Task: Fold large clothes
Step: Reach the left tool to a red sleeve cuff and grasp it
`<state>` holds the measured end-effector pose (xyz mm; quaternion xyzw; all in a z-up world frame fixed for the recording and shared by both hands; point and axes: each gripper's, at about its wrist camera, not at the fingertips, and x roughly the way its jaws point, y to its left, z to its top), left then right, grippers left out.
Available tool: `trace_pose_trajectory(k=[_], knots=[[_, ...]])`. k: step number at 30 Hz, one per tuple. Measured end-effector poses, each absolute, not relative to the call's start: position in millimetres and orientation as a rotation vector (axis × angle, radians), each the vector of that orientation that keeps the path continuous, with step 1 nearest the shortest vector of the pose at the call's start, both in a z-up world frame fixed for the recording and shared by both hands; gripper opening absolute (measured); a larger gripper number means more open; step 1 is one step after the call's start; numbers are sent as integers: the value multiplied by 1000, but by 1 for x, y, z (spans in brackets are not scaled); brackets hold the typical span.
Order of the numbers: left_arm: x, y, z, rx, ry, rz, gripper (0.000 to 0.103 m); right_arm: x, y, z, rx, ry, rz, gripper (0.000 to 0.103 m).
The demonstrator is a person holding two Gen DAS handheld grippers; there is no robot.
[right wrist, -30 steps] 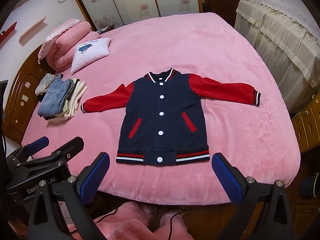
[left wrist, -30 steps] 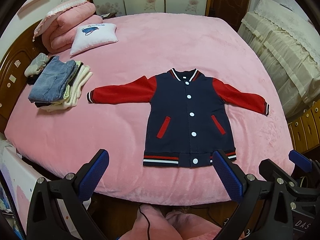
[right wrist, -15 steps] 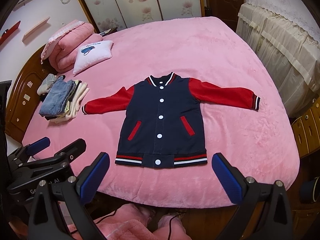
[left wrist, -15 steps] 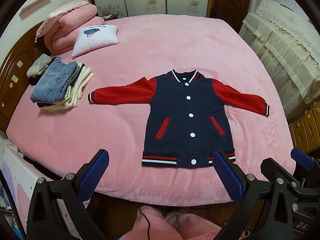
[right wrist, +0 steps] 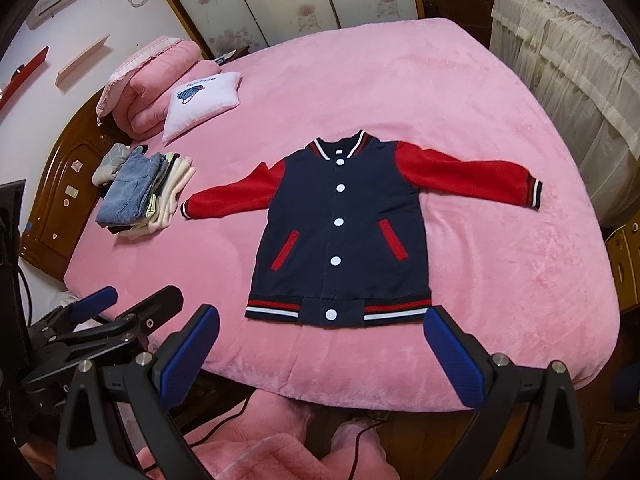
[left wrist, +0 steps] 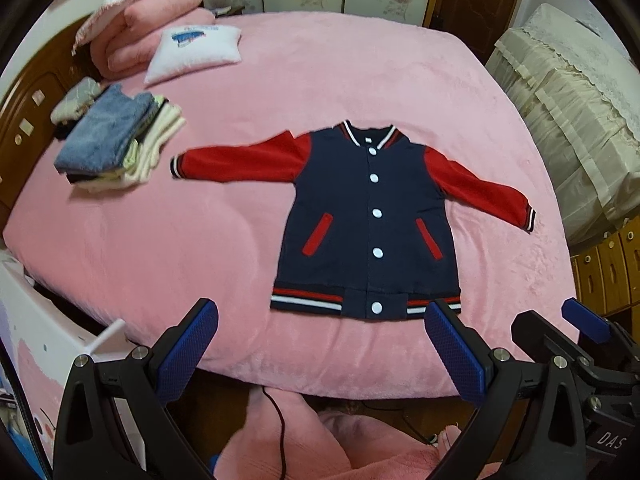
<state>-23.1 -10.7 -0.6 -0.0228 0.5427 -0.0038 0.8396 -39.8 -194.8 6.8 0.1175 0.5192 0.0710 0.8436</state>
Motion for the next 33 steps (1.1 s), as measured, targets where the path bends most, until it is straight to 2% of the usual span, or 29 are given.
trace_pose_trajectory(k=[5,12,19,26,29,33], knots=[[-20,-4,-24,-104,1216,-57,102,-40,-189,-1,231,1077,154,103],[-2,35,-94,-213,1376,-59,102,-44,-171,-24,169,1059,119,103],[50,113,-176,-449,1455,29,102,-25,-130,-61,91,1078,141,103],[116,205,-260,-734,1545,45,102,44,-72,-117,32,1115,134,101],[148,232,-284,-753,1525,27,96,78,-47,-139,36,1115,104,101],[191,263,-302,-855,1405,-12,95,121,-20,-164,67,1123,90,101]])
